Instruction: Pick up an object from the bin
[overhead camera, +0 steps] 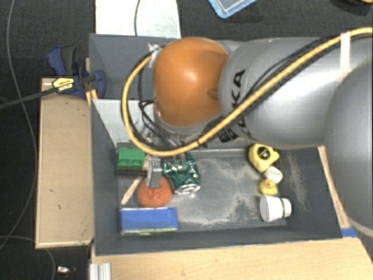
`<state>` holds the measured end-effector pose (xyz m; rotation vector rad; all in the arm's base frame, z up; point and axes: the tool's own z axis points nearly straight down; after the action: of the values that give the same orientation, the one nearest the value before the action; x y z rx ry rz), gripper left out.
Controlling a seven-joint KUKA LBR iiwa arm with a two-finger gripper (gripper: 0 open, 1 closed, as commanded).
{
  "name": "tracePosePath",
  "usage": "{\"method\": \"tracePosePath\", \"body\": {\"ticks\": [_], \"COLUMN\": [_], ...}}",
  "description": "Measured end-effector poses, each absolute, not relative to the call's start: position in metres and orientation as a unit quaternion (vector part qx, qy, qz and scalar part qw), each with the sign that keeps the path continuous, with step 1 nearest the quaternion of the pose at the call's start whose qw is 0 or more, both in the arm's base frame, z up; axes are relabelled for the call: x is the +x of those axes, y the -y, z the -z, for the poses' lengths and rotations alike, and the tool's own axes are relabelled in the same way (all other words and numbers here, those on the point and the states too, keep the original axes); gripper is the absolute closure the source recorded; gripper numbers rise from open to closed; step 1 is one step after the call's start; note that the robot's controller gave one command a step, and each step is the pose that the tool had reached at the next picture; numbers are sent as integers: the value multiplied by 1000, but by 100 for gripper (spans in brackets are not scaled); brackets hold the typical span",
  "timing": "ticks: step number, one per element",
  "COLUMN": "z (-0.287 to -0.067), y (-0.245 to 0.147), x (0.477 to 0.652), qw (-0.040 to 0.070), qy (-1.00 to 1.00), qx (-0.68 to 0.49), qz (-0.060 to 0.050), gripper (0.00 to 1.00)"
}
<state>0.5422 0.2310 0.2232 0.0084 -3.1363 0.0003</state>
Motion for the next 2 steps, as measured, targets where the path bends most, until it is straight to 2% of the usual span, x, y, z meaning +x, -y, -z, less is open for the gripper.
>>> {"method": "tracePosePath", "body": {"ticks": [1,2], "z": [-228,-186], "y": [-229,-167], "x": [544,557], "qw": [-1,-2], "qy": [1000,999], "qx": [0,41], "qz": [1,1], "gripper": [0,0]}}
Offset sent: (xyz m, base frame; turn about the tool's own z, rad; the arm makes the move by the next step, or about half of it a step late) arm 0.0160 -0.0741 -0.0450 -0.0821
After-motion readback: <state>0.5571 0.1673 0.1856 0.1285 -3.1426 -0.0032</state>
